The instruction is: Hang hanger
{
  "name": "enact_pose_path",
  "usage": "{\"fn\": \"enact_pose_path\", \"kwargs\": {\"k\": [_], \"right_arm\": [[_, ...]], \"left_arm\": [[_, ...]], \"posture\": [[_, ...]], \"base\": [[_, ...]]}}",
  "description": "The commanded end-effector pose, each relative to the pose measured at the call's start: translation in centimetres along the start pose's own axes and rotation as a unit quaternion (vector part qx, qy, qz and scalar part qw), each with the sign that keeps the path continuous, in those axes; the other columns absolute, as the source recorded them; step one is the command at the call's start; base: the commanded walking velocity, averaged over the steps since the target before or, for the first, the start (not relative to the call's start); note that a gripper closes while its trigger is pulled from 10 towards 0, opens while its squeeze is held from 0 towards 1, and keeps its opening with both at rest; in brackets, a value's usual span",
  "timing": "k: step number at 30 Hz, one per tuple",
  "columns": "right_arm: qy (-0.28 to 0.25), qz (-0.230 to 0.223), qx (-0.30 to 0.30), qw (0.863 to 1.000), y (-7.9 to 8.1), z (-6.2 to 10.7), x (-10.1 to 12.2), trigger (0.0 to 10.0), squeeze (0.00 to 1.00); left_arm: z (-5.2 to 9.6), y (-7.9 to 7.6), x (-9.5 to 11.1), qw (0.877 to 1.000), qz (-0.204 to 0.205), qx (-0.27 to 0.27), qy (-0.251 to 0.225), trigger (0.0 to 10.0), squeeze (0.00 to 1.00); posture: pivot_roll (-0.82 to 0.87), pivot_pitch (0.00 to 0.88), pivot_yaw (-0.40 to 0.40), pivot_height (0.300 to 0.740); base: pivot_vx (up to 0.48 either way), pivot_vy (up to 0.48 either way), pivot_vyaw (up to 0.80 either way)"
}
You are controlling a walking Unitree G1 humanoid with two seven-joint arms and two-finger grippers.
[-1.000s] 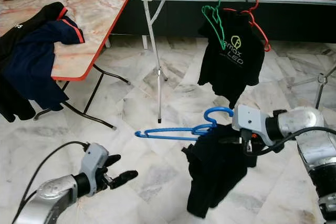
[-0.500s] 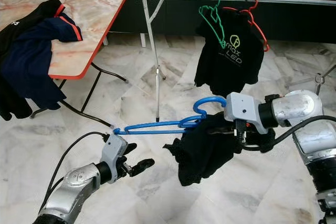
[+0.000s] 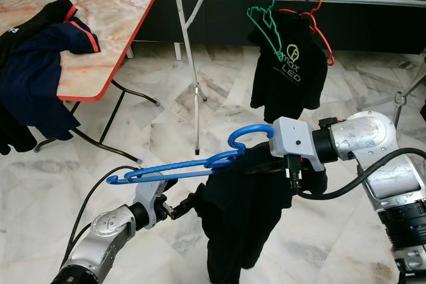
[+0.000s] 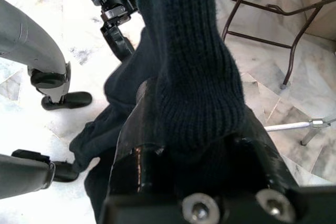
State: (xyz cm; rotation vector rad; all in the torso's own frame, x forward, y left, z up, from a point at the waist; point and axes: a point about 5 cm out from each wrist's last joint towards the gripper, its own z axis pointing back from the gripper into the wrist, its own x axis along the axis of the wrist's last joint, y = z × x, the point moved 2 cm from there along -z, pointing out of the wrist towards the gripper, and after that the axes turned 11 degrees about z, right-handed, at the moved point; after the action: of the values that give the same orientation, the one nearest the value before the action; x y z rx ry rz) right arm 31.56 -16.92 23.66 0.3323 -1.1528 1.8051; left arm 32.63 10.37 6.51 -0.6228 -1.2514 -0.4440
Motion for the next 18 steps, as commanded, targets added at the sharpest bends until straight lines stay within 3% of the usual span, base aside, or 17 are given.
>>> {"fn": "enact_pose_path", "kwargs": {"k": [1, 6, 10, 18], "right_arm": [[-0.015, 0.023, -0.002, 1.000, -0.5, -0.1, 1.2, 0.0, 0.00], [-0.023, 0.022, 0.002, 0.999, -0.1, -0.7, 1.5, 0.0, 0.00], [-0.028, 0.027, 0.005, 0.999, -0.2, -0.8, 1.8, 0.0, 0.00], [-0.027, 0.030, 0.004, 0.999, -0.5, -0.8, 1.9, 0.0, 0.00]], "left_arm": [[-0.1, -0.2, -0.7, 1.000, -0.015, -0.011, 0.022, 10.0, 0.00], [-0.2, -0.4, -1.4, 0.999, -0.015, -0.016, 0.031, 10.0, 0.00], [-0.7, -0.7, -1.1, 0.999, -0.010, -0.036, 0.028, 10.0, 0.00], [-1.5, -0.5, -0.5, 0.999, -0.013, -0.028, 0.021, 10.0, 0.00]], "posture": [[-0.14, 0.178, -0.043, 0.740], [-0.14, 0.176, -0.043, 0.740], [-0.14, 0.166, -0.048, 0.740], [-0.14, 0.183, -0.057, 0.740]], "base": [[0.000, 0.000, 0.00], [0.000, 0.000, 0.00], [0.000, 0.000, 0.00], [0.000, 0.000, 0.00]]}}
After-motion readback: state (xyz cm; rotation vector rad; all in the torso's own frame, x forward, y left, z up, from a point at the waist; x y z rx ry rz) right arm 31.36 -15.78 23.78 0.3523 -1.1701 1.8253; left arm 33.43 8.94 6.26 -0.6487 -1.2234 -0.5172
